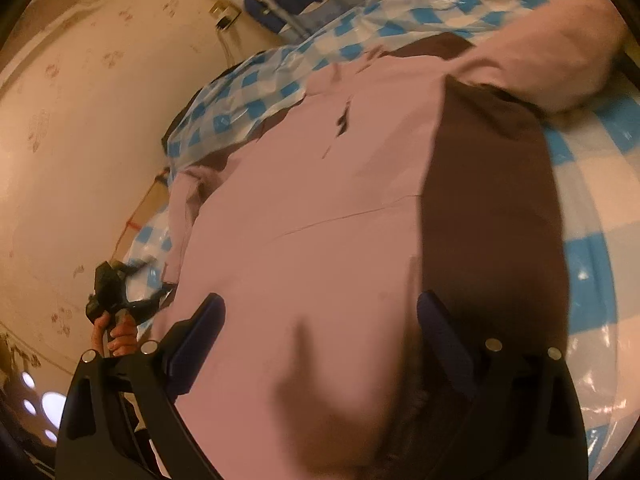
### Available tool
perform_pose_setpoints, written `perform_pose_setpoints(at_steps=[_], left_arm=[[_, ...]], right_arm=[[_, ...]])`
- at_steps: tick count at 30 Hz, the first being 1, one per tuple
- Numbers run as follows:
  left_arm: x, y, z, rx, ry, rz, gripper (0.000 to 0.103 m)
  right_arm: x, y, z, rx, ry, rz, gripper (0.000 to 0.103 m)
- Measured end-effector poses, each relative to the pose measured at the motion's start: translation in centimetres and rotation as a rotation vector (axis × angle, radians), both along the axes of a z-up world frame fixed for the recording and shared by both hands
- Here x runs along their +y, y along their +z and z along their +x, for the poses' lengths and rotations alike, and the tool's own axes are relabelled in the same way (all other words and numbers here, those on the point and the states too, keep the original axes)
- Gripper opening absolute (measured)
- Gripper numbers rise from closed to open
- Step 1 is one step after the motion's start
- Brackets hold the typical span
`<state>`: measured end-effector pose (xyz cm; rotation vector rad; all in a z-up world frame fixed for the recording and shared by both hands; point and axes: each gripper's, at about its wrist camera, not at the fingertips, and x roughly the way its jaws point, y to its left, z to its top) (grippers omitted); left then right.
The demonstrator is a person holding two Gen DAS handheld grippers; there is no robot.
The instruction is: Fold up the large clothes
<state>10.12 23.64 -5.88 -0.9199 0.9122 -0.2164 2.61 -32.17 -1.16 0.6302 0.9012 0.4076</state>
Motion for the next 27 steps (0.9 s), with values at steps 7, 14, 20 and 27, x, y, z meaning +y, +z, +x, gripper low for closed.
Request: perform_pose_setpoints(at_steps=[7,14,20,27], left_arm=[[1.9,6.4,1.1,-0.110,0.105,0.189,0.002],[6.7,13.8,0.0,-0.268,0.204,0.352,0.002],[9.0,23.8,4.9,-0.412,0.323,0.989,0.002],[19.9,19.6,16.7,0.081,0.360,1.158,0.010]], right_arm=[[-1.1,-1.4,-0.4,0.016,-0.014,0.053,0.093],[-1.5,-1.8,-0.6,0.022,-0.023,0.075,0.093],[-1.8,-2.2,-0.8,0.023,-0.023,0.094,0.094],[-1.5,-2.4,-0.7,0.029,-0.003,0.066,0.096]])
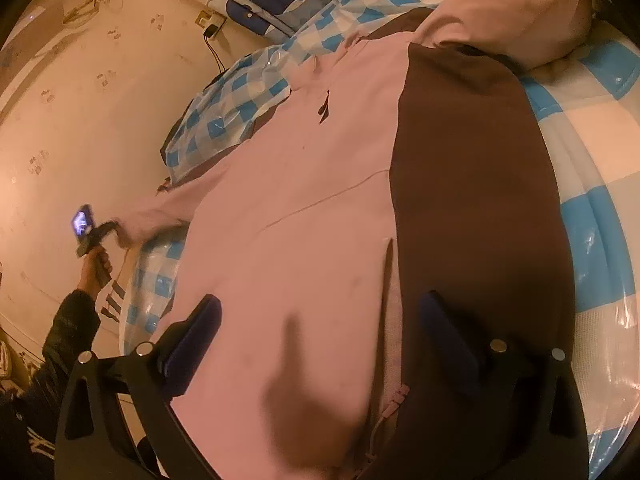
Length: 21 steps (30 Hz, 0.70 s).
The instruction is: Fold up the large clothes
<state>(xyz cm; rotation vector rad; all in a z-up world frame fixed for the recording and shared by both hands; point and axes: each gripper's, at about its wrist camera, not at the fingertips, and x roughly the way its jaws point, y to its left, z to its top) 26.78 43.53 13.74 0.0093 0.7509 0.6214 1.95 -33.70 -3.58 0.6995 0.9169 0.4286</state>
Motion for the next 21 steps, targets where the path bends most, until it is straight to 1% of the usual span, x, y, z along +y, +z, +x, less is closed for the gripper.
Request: perform_pose_setpoints(at_steps=[1,2,3,4,5,6,7,8,9,10,11,12,13,14,15,16,17,18,19,20,21], left_arm=[[2.9,-0.8,-0.7,-0.046,0.065,-0.181,0.010],[4.5,-1.3,-2.1,-0.130,0.091,-0.311,0.010],[5.5,-1.6,-3.6,-0.209,0.075,-0.426,0.010],[5.5,-1.8,-4.7,-0.236,0.046,-0.480,0.011],[5.0,-2.1,-6.1,-0.262,-0.001,-0.513,0.013],[3.6,-2.5,-7.7,-0.285,-0.083,-0.554,0.029],[2.6,-3.2,-8.6,-0.284,-0.136,-0.587,0.055],[1.3,-4.2,-9.4,-0.282,-0.198,-0.634,0.061],[-0.3,-5.2,-9.3,-0.283,-0.276,-0.692,0.062],[-1.2,-5.8,-9.1,-0.281,-0.312,-0.711,0.062],[-2.1,-6.2,-8.0,-0.274,-0.344,-0.717,0.062],[-2.8,-6.5,-5.9,-0.254,-0.351,-0.699,0.062],[-2.9,-7.7,-4.4,-0.223,-0.322,-0.661,0.062],[-2.7,-8.5,-2.3,-0.166,-0.267,-0.603,0.062],[-1.4,-10.4,0.7,-0.066,-0.176,-0.573,0.049],[-0.1,-11.5,1.3,-0.034,-0.102,-0.606,0.031],[1.0,-11.9,1.5,-0.054,-0.044,-0.668,0.030],[1.3,-11.3,1.1,-0.106,-0.025,-0.723,0.030],[0.6,-10.4,0.8,-0.123,-0.044,-0.697,0.031],[-0.8,-9.1,0.3,-0.125,-0.078,-0.615,0.032],[-2.3,-8.0,-0.3,-0.127,-0.106,-0.545,0.040]], right_arm=[[0.0,0.0,0.0,-0.001,0.000,-0.003,0.096],[0.0,0.0,-0.1,-0.001,0.000,-0.004,0.096],[0.0,0.0,-0.1,-0.001,0.000,-0.004,0.096],[0.0,0.0,-0.2,-0.001,0.000,-0.004,0.096],[-0.1,0.0,-0.3,-0.002,-0.001,-0.003,0.096],[-0.1,0.1,-0.3,-0.003,-0.001,-0.002,0.096],[-0.1,0.2,-0.4,-0.005,-0.003,0.004,0.096],[-0.2,0.3,-0.4,-0.009,-0.005,0.010,0.096],[0.0,0.4,-0.5,-0.009,-0.009,0.012,0.096],[-0.1,0.3,-0.5,-0.004,-0.010,0.013,0.096],[0.0,0.3,-0.5,-0.001,-0.010,0.012,0.096],[0.1,0.3,-0.5,0.000,-0.010,0.006,0.096],[0.1,0.4,-0.6,0.000,-0.009,-0.001,0.096],[0.0,0.4,-0.6,0.001,-0.007,-0.005,0.096],[-0.2,0.5,-0.8,0.001,-0.007,-0.001,0.096],[-0.7,0.8,-1.1,-0.002,-0.015,0.019,0.096],[-1.9,1.2,-1.6,-0.018,-0.036,0.067,0.096],[-3.1,1.8,-2.1,-0.039,-0.068,0.097,0.096],[-5.1,2.7,-2.8,-0.070,-0.120,0.116,0.096],[-7.9,3.9,-3.6,-0.104,-0.192,0.130,0.096],[-10.4,4.6,-4.4,-0.130,-0.259,0.144,0.096]])
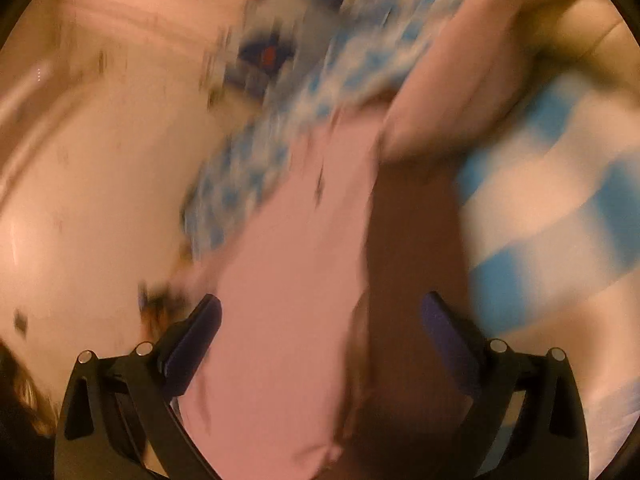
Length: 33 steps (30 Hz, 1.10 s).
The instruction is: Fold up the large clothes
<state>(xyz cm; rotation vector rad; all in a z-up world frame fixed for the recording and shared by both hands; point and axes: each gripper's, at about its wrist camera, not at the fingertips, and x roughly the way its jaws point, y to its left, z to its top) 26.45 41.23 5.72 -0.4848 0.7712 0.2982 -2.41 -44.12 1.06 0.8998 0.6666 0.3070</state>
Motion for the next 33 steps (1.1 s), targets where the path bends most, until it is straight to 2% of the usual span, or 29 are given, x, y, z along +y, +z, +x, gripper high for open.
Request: perform_pose_setpoints(at_steps=[1,2,4,6,9,11,13,16,18,20,24,25,26,27,28,29,33], left_arm=[[-1.1,0.8,-0.9,-0.023,-0.023,0.024,0.052],[-2.1,1.2,-2.2,-0.048,-0.042,0.013,0.056],[-3.9,2.2,-4.0,-0.108,-0.088,-0.058,0.062],[-6.8,2.6,-5.6,-0.135,-0.130,-0.105,0.069],[-12.8,1.2,-6.2,-0.142,-0.220,-0.149,0.074],[-16.7,-0.4,-7.1,-0.140,-0.271,-0.172,0.078],[-20.7,-1.7,-7.6,-0.124,-0.334,-0.185,0.078],[-26.4,-3.3,-7.8,-0.111,-0.421,-0.137,0.079],[-29.9,-4.0,-8.1,-0.099,-0.483,-0.101,0.079],[-32.3,-4.8,-8.8,-0.085,-0.522,-0.082,0.079],[-35.5,-4.9,-10.6,-0.084,-0.579,-0.020,0.080],[-35.9,-4.9,-11.0,-0.086,-0.581,-0.008,0.081],[-36.2,-4.8,-11.4,-0.092,-0.581,0.001,0.081],[-36.6,-4.7,-11.9,-0.103,-0.577,0.012,0.082],[-36.9,-4.5,-11.9,-0.106,-0.576,0.019,0.085],[-37.4,-4.5,-12.0,-0.110,-0.578,0.024,0.086],[-38.0,-5.2,-12.3,-0.096,-0.592,-0.003,0.088]], right_arm=[[-3.3,0.8,-0.9,-0.021,-0.088,0.025,0.096],[-6.9,1.5,-1.8,-0.029,-0.186,0.049,0.096],[-12.6,2.5,-3.1,-0.046,-0.324,0.067,0.096],[-17.6,2.8,-3.1,-0.046,-0.397,0.103,0.096],[-23.4,1.0,-1.9,-0.041,-0.462,0.289,0.096],[-25.7,0.1,-1.4,-0.017,-0.550,0.293,0.096],[-27.1,0.0,-0.9,-0.010,-0.588,0.265,0.096],[-28.8,-0.3,0.0,-0.001,-0.632,0.238,0.096],[-29.9,-1.0,0.8,0.045,-0.671,0.205,0.096],[-30.4,-1.4,1.6,0.059,-0.688,0.197,0.096],[-30.4,-1.1,2.6,0.080,-0.699,0.100,0.095],[-30.2,-0.8,2.9,0.070,-0.691,0.087,0.081],[-29.8,-0.4,3.0,0.051,-0.668,0.067,0.062],[-29.5,-0.1,3.1,0.072,-0.668,0.044,0.022],[-29.4,0.1,3.1,0.067,-0.666,0.047,0.018],[-29.2,0.3,3.0,0.048,-0.657,0.058,0.018],[-27.2,4.3,2.7,-0.043,-0.653,-0.033,0.018]])
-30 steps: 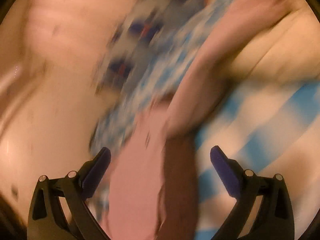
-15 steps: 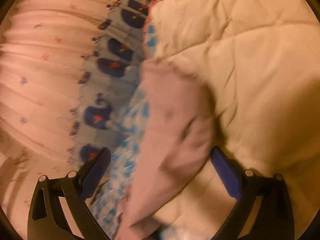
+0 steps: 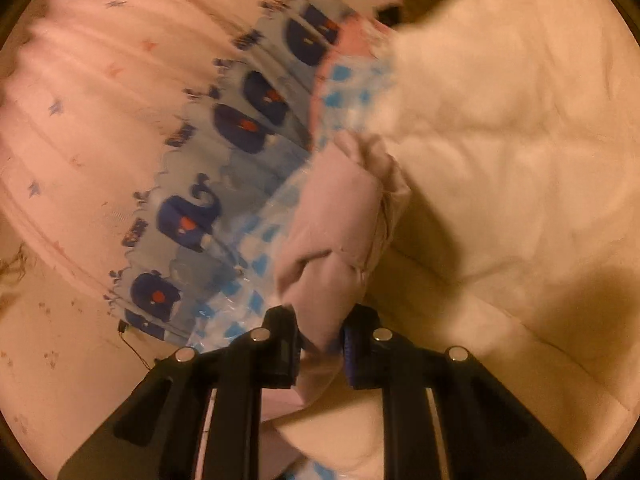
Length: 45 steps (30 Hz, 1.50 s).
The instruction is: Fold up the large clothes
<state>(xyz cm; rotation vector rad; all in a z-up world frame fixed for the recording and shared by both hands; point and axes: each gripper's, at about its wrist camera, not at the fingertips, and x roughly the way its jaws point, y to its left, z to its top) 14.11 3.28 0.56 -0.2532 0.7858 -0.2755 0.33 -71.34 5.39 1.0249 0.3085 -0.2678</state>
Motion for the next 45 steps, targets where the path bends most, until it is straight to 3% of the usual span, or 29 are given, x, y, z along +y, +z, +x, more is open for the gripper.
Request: perform_pose_setpoints(at_steps=[3,5,8,13,19,25,29,33,36,38,40,41,42,45], left_arm=[[0.9,-0.9,0.2,0.039,-0.032,-0.118,0.088],[1.5,-1.3,0.2,0.048,-0.014,-0.142,0.088],[1.7,-0.8,-0.5,-0.002,0.013,-0.081,0.088],[1.4,1.2,-1.9,-0.115,0.059,0.043,0.088],[2.9,1.9,-2.1,-0.142,0.099,0.049,0.088],[6.4,1.3,-1.4,-0.112,0.184,-0.006,0.088],[9.0,0.8,-1.1,-0.097,0.245,-0.028,0.088],[11.7,0.4,-0.9,-0.069,0.317,-0.074,0.088],[13.0,0.0,-0.7,-0.046,0.352,-0.113,0.088],[13.1,0.0,-0.6,-0.045,0.348,-0.109,0.088],[12.9,0.0,-0.6,-0.052,0.333,-0.098,0.088],[12.6,0.2,-0.6,-0.054,0.318,-0.095,0.088],[12.3,0.7,-0.5,-0.062,0.294,-0.092,0.088],[11.2,2.9,-0.5,-0.120,0.235,-0.085,0.088]], right_arm=[[1.2,3.4,0.7,-0.052,0.014,-0.063,0.018],[2.2,5.4,1.6,-0.084,0.032,-0.085,0.018],[5.0,8.9,3.9,-0.140,0.087,-0.128,0.018],[14.1,13.9,9.9,-0.205,0.273,-0.232,0.018],[28.2,16.4,16.5,-0.251,0.521,-0.328,0.018],[43.4,12.6,23.6,-0.224,0.738,-0.321,0.018],[53.4,6.2,27.8,-0.134,0.856,-0.306,0.018],[60.2,-0.6,30.4,0.000,0.926,-0.295,0.018],[63.8,-7.4,33.2,0.238,1.016,-0.277,0.026],[64.1,-9.2,33.5,0.322,1.059,-0.246,0.027],[62.9,-7.4,32.7,0.284,1.092,-0.226,0.043],[62.4,-6.1,31.9,0.255,1.120,-0.226,0.074],[61.3,-4.2,30.5,0.196,1.141,-0.239,0.085],[56.5,0.9,26.1,0.041,1.098,-0.304,0.096]])
